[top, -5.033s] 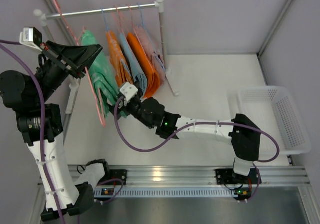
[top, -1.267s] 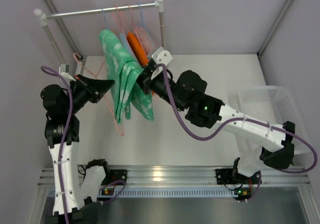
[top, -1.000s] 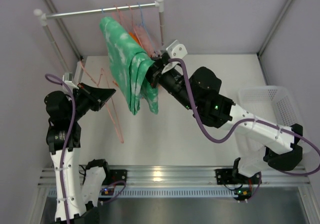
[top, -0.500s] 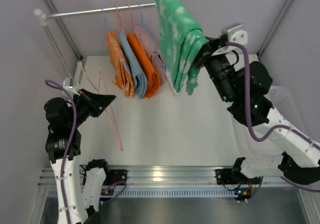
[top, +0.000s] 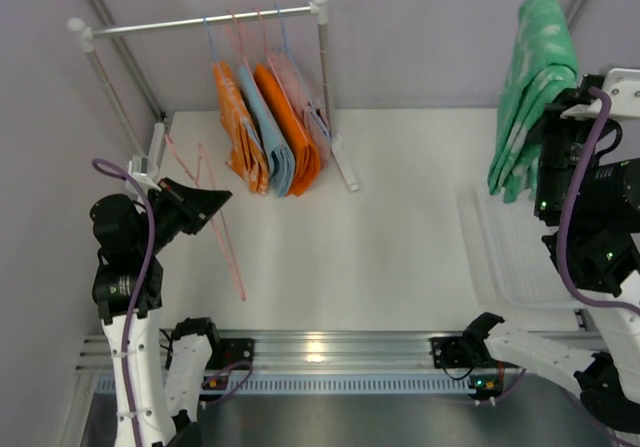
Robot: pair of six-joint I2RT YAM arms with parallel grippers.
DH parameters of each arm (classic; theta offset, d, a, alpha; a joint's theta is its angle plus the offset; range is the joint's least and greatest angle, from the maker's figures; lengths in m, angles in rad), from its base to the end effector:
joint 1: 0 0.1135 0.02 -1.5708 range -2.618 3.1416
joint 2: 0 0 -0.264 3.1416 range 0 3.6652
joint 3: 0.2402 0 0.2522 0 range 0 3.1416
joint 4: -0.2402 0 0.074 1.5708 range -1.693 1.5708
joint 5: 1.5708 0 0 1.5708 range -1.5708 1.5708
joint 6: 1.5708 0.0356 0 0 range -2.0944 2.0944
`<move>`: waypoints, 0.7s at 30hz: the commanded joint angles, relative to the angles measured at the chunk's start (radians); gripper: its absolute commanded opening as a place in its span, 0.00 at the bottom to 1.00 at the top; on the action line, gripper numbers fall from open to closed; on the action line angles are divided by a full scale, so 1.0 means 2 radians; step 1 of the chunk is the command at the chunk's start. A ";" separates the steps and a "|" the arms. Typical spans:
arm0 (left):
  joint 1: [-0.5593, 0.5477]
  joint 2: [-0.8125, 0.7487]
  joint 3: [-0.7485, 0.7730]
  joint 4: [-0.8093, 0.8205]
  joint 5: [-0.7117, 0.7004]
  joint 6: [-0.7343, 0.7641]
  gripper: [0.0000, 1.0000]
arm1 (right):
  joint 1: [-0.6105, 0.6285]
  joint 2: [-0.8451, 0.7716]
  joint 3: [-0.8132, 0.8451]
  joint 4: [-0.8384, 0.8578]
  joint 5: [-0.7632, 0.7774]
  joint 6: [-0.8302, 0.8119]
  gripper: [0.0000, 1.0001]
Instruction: Remove the trousers from the hanger
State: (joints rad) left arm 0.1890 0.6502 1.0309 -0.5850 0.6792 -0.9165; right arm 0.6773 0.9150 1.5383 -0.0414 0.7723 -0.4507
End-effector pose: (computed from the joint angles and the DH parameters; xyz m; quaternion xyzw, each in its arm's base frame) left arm 0.1167 -0.0004 0.3994 -0.2049 0.7328 -0.4532 0.4644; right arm 0.0982 0.0471 0.5691 0.0452 0.5487 -0.0854 0.8304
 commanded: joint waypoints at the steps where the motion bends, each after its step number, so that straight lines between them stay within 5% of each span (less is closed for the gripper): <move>1: 0.000 -0.002 -0.009 0.029 0.005 -0.005 0.00 | -0.027 -0.027 -0.017 -0.018 0.046 -0.051 0.00; 21: 0.000 -0.005 -0.025 0.060 0.019 -0.023 0.00 | -0.160 -0.114 -0.093 -0.259 0.138 0.028 0.00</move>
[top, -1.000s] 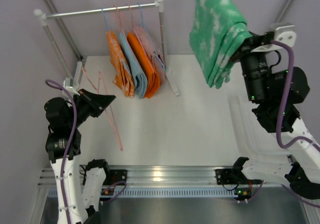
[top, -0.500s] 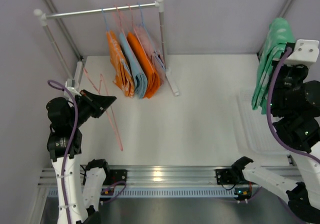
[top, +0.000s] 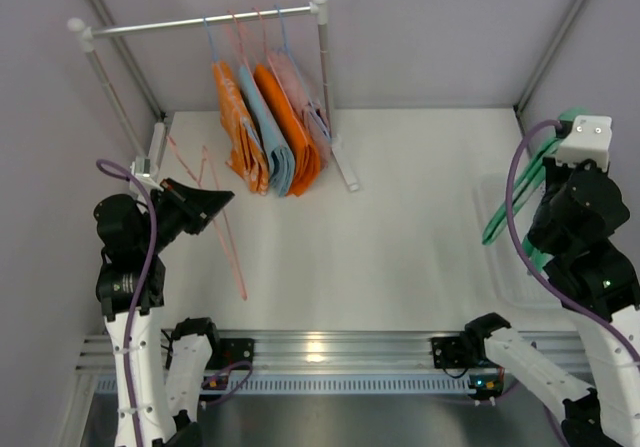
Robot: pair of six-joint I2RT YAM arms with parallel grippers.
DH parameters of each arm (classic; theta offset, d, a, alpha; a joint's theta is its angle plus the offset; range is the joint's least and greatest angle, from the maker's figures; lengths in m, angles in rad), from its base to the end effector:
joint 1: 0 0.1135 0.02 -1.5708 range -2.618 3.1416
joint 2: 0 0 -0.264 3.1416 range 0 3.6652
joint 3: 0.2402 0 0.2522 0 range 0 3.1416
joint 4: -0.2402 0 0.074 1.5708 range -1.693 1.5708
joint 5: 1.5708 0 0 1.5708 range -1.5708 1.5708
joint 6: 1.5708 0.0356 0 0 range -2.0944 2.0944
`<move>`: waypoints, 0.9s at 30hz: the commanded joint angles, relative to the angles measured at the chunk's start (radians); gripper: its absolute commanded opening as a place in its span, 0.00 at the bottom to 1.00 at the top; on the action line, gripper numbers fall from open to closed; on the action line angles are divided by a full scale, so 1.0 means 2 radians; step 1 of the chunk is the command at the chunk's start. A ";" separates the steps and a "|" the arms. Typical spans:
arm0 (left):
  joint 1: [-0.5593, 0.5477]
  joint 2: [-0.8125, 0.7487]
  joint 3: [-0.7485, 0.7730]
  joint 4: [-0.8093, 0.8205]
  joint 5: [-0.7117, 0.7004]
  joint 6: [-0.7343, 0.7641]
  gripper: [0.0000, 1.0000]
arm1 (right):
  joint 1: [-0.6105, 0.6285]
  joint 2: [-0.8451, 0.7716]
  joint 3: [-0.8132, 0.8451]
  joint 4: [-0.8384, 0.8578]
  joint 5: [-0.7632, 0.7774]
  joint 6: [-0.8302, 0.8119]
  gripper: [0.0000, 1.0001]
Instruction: Remove the trousers from the hanger
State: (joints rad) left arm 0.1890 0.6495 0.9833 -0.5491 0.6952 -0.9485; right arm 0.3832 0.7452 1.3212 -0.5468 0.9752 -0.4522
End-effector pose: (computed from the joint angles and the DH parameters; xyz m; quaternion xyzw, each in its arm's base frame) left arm 0.1227 0.0002 0.3885 -0.2145 0.7321 -0.4650 0.4492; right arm 0.0970 0.0073 0.4790 0.0575 0.6989 -0.3481 0.6221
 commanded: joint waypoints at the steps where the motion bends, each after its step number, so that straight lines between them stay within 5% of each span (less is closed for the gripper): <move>1: -0.001 -0.004 -0.002 0.043 0.011 -0.008 0.00 | -0.020 -0.032 0.011 -0.017 0.038 0.036 0.00; 13: 0.000 0.000 -0.005 0.051 0.016 -0.021 0.00 | -0.063 -0.032 -0.088 -0.030 0.056 0.046 0.00; 15: 0.000 0.002 -0.002 0.049 0.016 -0.020 0.00 | -0.089 0.002 -0.091 -0.026 0.026 0.055 0.00; 19: 0.000 0.000 0.005 0.044 0.014 -0.020 0.00 | -0.250 0.099 -0.070 -0.049 -0.105 0.090 0.00; 27: 0.000 0.003 0.004 0.046 0.011 -0.023 0.00 | -0.284 0.262 -0.080 0.007 -0.142 0.119 0.01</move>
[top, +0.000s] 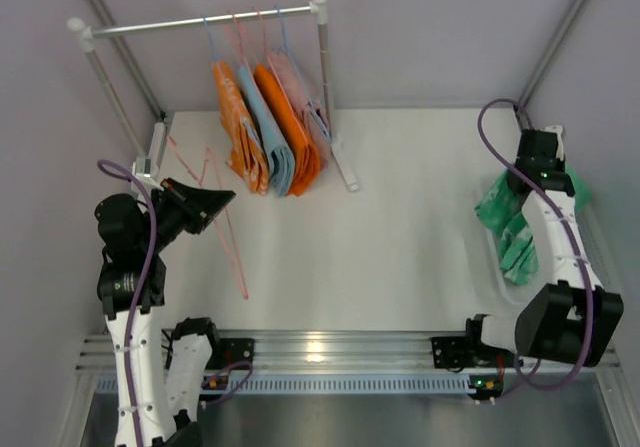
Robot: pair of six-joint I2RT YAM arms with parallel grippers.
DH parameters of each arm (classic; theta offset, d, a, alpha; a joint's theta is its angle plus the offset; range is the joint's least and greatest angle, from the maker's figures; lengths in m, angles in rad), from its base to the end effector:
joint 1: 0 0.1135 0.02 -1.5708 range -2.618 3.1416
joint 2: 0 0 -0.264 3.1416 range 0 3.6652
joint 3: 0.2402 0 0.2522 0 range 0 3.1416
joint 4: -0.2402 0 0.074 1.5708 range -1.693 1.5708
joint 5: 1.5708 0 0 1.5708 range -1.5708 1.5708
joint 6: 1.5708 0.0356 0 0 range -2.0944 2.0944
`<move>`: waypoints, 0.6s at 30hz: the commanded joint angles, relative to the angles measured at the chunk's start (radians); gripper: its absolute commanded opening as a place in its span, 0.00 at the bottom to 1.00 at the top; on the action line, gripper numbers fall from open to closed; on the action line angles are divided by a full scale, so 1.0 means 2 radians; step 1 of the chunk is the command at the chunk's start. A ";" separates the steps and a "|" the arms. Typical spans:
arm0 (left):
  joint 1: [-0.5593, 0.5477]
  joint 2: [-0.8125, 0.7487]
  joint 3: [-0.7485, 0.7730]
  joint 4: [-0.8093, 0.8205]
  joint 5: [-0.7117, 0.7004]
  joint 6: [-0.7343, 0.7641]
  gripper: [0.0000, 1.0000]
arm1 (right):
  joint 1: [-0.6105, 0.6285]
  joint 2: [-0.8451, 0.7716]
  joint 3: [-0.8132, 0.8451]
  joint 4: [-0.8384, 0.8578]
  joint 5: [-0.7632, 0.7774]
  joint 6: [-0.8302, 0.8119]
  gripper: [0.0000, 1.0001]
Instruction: Remove the trousers from the hanger
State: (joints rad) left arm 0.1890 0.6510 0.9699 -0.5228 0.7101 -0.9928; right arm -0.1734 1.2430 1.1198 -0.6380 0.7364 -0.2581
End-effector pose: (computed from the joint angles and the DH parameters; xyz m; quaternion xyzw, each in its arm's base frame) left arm 0.1249 0.0003 0.3868 -0.2227 0.7261 -0.4797 0.4395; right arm 0.2502 -0.0681 0.3236 0.1053 0.8628 -0.4018 0.2881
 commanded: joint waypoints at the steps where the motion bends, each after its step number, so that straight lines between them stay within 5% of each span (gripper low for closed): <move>1: 0.000 0.003 0.011 0.031 0.002 0.001 0.00 | -0.007 0.036 0.025 0.047 -0.029 0.035 0.01; 5: 0.000 0.000 0.011 0.027 -0.003 0.007 0.00 | -0.016 0.079 0.042 0.049 -0.044 0.043 0.19; 6: 0.000 0.002 0.011 0.024 -0.002 0.008 0.00 | -0.020 0.086 0.049 0.051 -0.047 0.043 0.38; 8: 0.000 0.000 0.012 0.024 -0.002 0.014 0.00 | -0.027 0.099 0.057 0.042 -0.061 0.041 0.58; 9: 0.000 -0.001 0.014 0.025 -0.002 0.016 0.00 | -0.028 0.099 0.061 0.038 -0.064 0.041 0.78; 12: 0.000 -0.006 0.020 0.019 -0.002 0.029 0.00 | -0.030 0.078 0.067 0.015 -0.093 0.042 0.99; 18: 0.000 -0.018 0.036 -0.012 0.008 0.071 0.00 | -0.030 0.011 0.100 -0.069 -0.199 0.042 0.99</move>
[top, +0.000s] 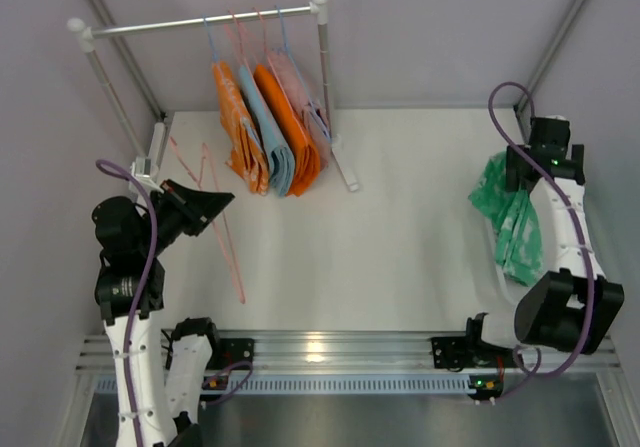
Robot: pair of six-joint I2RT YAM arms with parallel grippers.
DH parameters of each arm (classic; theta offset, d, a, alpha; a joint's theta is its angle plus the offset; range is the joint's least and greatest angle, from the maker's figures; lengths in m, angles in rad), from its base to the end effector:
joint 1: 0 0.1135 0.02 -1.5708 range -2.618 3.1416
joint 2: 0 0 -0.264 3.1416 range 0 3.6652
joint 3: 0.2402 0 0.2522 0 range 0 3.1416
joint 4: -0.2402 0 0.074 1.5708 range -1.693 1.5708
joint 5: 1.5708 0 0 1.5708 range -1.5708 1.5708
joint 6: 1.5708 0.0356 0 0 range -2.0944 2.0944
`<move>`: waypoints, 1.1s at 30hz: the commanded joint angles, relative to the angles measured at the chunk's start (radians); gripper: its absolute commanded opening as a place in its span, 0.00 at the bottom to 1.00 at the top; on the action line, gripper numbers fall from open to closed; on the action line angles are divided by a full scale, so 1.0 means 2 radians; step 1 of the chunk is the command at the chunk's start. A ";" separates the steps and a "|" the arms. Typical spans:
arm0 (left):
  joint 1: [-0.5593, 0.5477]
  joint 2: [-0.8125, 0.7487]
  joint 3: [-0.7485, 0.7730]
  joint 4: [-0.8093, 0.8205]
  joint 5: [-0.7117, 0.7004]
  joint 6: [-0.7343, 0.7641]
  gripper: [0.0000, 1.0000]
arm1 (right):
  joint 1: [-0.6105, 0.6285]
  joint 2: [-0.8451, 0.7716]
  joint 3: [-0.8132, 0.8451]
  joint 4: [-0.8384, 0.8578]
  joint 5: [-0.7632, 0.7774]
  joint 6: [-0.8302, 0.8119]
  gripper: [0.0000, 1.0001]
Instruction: Remove the trousers from the hanger
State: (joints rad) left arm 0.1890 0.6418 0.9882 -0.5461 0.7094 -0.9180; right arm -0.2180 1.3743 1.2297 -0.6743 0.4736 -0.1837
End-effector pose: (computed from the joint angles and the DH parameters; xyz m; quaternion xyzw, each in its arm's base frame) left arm 0.1198 -0.0007 0.3911 -0.1945 0.7331 -0.4628 0.4588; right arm 0.2813 -0.0789 0.3193 0.1016 0.9026 -0.2850 0.3062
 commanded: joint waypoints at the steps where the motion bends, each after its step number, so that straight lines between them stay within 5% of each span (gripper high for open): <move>1: 0.000 -0.015 0.029 -0.002 0.014 0.042 0.00 | -0.008 -0.078 0.049 -0.058 -0.108 -0.004 1.00; 6: -0.001 -0.008 0.079 -0.068 0.071 0.177 0.00 | -0.006 -0.158 0.078 -0.089 -0.312 -0.042 0.99; 10: 0.000 0.023 0.120 -0.130 0.106 0.232 0.00 | 0.006 -0.163 0.111 -0.101 -0.371 -0.017 1.00; 17: 0.015 0.125 0.174 -0.123 0.115 0.211 0.00 | 0.025 -0.133 0.173 -0.135 -0.506 0.018 1.00; 20: 0.017 0.146 0.185 -0.092 0.108 0.172 0.00 | 0.053 -0.162 0.148 -0.066 -0.586 0.089 0.99; 24: 0.017 0.127 0.179 -0.042 0.069 0.111 0.00 | 0.223 -0.193 0.098 0.089 -0.541 0.198 0.83; 25: 0.017 0.122 0.177 -0.030 0.073 0.095 0.00 | 0.305 -0.183 0.100 0.098 -0.500 0.211 0.80; 30: 0.017 0.119 0.189 -0.028 0.054 0.084 0.00 | 0.490 -0.092 0.191 0.102 -0.437 0.238 0.65; 33: 0.017 0.110 0.187 -0.015 0.041 0.070 0.00 | 0.554 -0.025 0.249 0.116 -0.423 0.247 0.62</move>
State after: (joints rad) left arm 0.2211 0.8745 1.3338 -0.6670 0.8276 -0.7322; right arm 0.7891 1.2442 1.6230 -0.5533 -0.4351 0.2428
